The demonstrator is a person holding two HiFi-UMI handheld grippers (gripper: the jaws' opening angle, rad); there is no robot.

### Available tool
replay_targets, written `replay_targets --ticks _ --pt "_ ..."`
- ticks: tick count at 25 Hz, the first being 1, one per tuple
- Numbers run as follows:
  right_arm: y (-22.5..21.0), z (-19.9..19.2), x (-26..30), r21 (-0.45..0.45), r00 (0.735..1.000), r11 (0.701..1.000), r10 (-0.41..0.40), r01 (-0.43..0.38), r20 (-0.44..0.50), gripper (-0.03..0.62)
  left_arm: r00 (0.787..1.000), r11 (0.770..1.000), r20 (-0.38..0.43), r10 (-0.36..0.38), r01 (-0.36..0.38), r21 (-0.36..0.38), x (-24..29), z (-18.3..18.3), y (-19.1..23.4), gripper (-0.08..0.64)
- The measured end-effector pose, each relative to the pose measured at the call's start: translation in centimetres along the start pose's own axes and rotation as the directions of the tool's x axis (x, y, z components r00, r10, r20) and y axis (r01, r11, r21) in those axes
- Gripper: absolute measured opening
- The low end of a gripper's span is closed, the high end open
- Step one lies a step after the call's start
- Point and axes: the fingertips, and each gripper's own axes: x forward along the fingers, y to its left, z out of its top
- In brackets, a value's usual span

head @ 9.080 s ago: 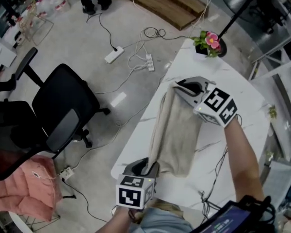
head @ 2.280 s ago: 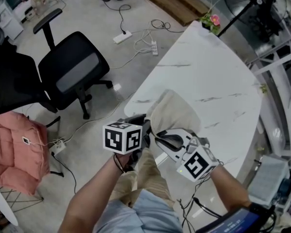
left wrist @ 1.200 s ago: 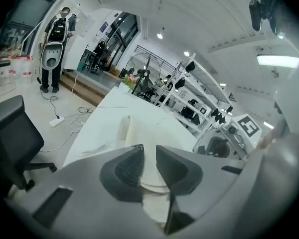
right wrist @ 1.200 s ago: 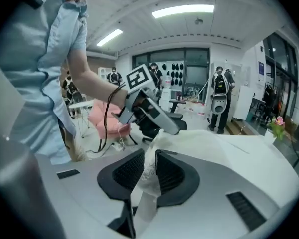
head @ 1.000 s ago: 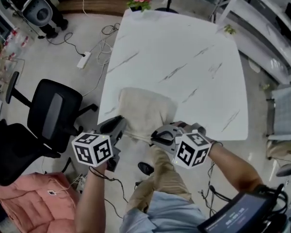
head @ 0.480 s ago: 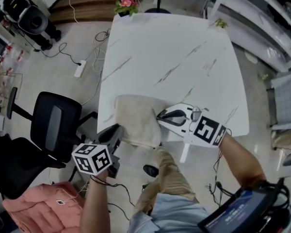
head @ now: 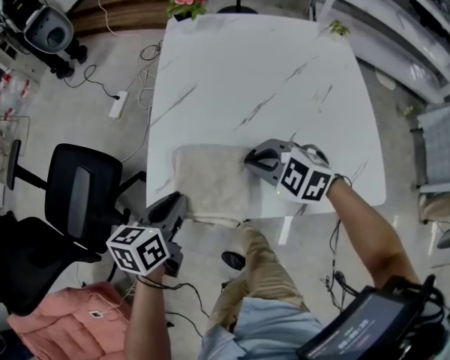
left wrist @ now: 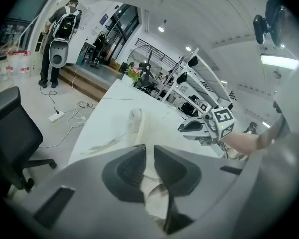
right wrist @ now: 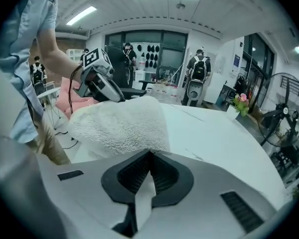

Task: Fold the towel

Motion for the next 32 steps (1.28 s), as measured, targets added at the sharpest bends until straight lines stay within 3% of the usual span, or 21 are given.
replay_targets --ticks 2,4,6,8,10,13,19,21,22,24,26,28,30,32 --pt "0.2 1.6 -1.8 0.004 0.999 0.999 -0.048 0.048 0.006 0.016 1.0 1.0 0.001 0.001 -0.001 -0.003 0.1 -0.1 0.1 0.06" --pt "1.3 3.5 -3.6 0.068 0.994 0.994 -0.085 0.08 0.063 0.015 1.0 1.0 0.003 -0.001 0.001 -0.007 0.0 -0.2 0.2 0.06" --pt "4.0 5.4 -4.3 0.089 0.988 0.995 -0.047 0.035 0.145 0.015 1.0 1.0 0.006 -0.002 0.002 -0.01 -0.1 -0.2 0.2 0.06" --pt "7.5 6.1 -3.6 0.039 0.982 0.998 0.045 -0.053 0.181 0.015 1.0 1.0 0.007 -0.005 0.005 -0.007 -0.1 -0.1 0.3 0.06" --pt "10.2 4.4 -1.9 -0.015 0.986 0.994 0.113 -0.112 0.126 0.015 1.0 1.0 -0.001 -0.008 0.008 0.002 -0.2 -0.1 0.4 0.06" --pt "11.3 1.2 -0.5 -0.019 0.991 0.992 0.126 -0.126 0.037 0.014 0.999 0.999 -0.015 -0.035 0.036 0.027 -0.3 -0.4 0.6 0.066" --pt "11.0 1.1 -0.6 0.02 0.989 0.991 0.129 -0.131 0.069 0.015 0.996 0.993 -0.023 -0.082 0.083 0.081 -0.7 -0.3 0.1 0.073" --pt "10.8 1.6 -1.5 0.093 0.986 0.988 0.115 -0.127 0.123 0.022 0.992 0.984 -0.021 -0.128 0.13 0.122 -1.8 0.1 -0.7 0.152" --pt "10.6 1.8 -2.1 0.141 0.984 0.983 0.098 -0.12 0.151 0.035 0.988 0.979 -0.018 -0.152 0.153 0.137 -2.8 0.2 -1.0 0.215" --pt "9.8 2.0 -3.7 0.23 0.979 0.969 0.047 -0.094 0.201 0.038 0.986 0.975 0.004 -0.167 0.164 0.148 -5.4 0.3 -0.7 0.245" --pt "8.3 1.9 -5.8 0.315 0.97 0.948 -0.041 -0.038 0.239 0.041 0.989 0.983 0.071 -0.126 0.115 0.146 -8.5 1.2 0.1 0.244" --pt "6.2 1.9 -8.4 0.399 0.952 0.916 -0.16 0.045 0.26 0.043 0.981 0.989 0.188 -0.054 0.026 0.148 -11.8 3.4 0.4 0.231" --pt "4.3 3.0 -11.0 0.458 0.922 0.88 -0.273 0.123 0.276 0.047 0.947 0.987 0.322 0.01 -0.061 0.149 -15.4 6.3 -0.8 0.196" --pt "2.8 5.8 -13.6 0.475 0.881 0.863 -0.352 0.175 0.316 0.049 0.894 0.979 0.446 0.041 -0.124 0.16 -18.9 9.2 -3.6 0.15"
